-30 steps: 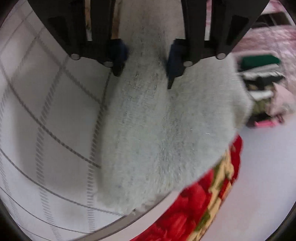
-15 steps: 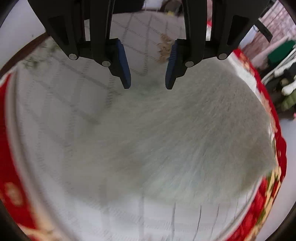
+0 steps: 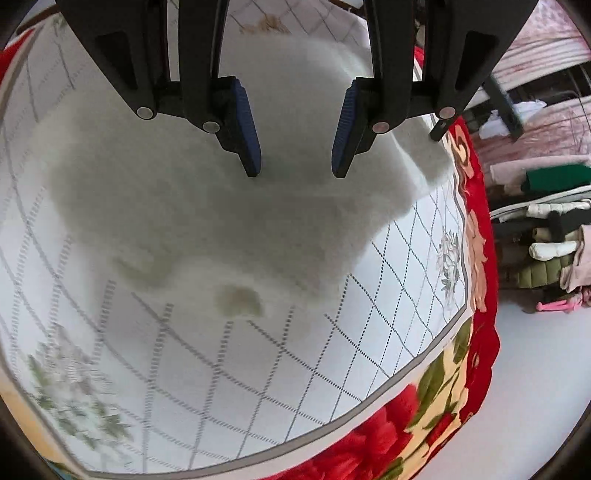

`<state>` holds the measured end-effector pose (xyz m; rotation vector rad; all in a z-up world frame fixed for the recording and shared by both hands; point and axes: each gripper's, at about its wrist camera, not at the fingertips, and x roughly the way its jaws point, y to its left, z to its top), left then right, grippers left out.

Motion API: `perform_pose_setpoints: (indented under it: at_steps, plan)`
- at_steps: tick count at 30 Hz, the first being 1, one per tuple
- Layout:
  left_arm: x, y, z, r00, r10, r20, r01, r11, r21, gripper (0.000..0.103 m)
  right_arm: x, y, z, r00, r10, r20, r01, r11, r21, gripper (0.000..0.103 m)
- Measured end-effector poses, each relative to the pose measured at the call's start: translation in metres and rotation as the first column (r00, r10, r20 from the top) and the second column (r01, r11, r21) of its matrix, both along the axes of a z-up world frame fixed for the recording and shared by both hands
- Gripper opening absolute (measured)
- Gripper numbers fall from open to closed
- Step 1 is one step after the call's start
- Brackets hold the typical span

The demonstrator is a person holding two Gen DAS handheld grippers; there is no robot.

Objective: Fold large clothes
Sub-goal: 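Grasp the cardigan hem with the left tool while the right tool smooths it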

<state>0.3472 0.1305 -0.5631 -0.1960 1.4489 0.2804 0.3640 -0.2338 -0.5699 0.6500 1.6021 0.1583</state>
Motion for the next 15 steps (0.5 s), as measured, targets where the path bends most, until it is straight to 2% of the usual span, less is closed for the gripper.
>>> perform_pose_setpoints:
  at_steps: [1, 2, 3, 6, 10, 12, 14, 15]
  plan:
    - [0.005, -0.001, -0.004, 1.000, -0.021, 0.004, 0.021, 1.000, -0.018, 0.061, 0.006, 0.005, -0.005, 1.000, -0.002, -0.015, 0.002, 1.000, -0.005, 0.042]
    - [0.008, -0.002, -0.004, 0.999, -0.032, 0.015, 0.032, 0.999, -0.020, 0.044, 0.004, 0.001, -0.005, 1.000, -0.006, -0.021, 0.005, 1.000, -0.008, 0.042]
    - [0.009, -0.007, 0.003, 0.997, -0.059, 0.046, 0.061, 0.998, -0.025, 0.007, 0.006, 0.006, -0.009, 1.000, -0.011, -0.024, 0.011, 1.000, -0.006, 0.042]
    - [-0.002, -0.017, 0.031, 0.987, -0.097, 0.130, 0.094, 0.995, 0.030, 0.003, 0.005, 0.007, -0.013, 1.000, -0.012, -0.026, 0.011, 1.000, -0.003, 0.042]
    - [-0.036, -0.002, 0.083, 0.967, -0.006, 0.254, 0.003, 1.000, 0.015, 0.003, 0.002, 0.002, -0.009, 1.000, -0.004, -0.017, 0.004, 1.000, -0.023, 0.042]
    - [-0.051, 0.014, 0.093, 0.962, 0.065, 0.265, -0.064, 0.998, -0.014, 0.003, 0.000, -0.001, -0.009, 1.000, -0.006, -0.022, 0.006, 1.000, -0.022, 0.042]
    - [-0.057, 0.021, 0.082, 0.968, 0.091, 0.235, -0.092, 0.996, -0.009, 0.003, -0.001, -0.001, -0.010, 1.000, -0.008, -0.027, 0.008, 1.000, -0.024, 0.042]
    - [-0.059, 0.026, 0.067, 0.974, 0.113, 0.195, -0.112, 0.994, -0.018, 0.003, 0.000, 0.000, -0.010, 1.000, -0.001, -0.026, 0.001, 1.000, -0.027, 0.042]
